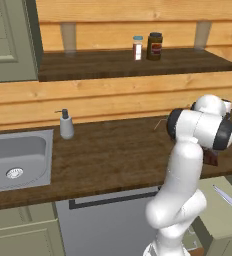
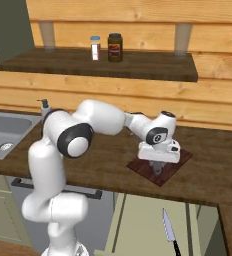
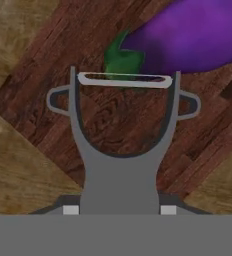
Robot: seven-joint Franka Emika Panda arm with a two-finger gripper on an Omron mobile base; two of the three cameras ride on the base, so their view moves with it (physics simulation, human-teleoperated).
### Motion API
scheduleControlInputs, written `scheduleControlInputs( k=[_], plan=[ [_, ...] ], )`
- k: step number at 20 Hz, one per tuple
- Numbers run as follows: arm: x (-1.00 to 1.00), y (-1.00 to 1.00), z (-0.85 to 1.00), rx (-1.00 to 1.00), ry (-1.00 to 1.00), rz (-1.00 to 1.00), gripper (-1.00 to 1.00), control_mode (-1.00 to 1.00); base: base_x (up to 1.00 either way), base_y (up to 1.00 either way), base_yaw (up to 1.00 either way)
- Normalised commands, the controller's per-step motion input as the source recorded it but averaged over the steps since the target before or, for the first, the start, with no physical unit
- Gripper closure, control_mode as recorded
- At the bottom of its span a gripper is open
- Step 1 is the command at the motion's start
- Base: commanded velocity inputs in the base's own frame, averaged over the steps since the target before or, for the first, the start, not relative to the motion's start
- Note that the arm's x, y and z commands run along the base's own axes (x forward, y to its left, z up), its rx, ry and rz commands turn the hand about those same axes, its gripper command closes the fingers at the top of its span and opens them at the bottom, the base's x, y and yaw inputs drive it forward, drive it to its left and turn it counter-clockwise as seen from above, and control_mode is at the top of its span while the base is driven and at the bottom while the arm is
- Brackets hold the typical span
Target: Place the appropriate cutting tool for cutting the eggplant skin on the cutting board.
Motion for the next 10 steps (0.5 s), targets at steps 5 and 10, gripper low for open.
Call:
scheduleControlInputs(
  k=[5, 10],
  plan=[
    [0.26, 0.01, -0.63, 0.0, 0.0, 0.0, 1.0, -1.0, 0.0, 0.0, 0.0],
    [0.15, 0.14, -0.53, 0.0, 0.0, 0.0, -1.0, -1.0, 0.0, 0.0, 0.0]
  ],
)
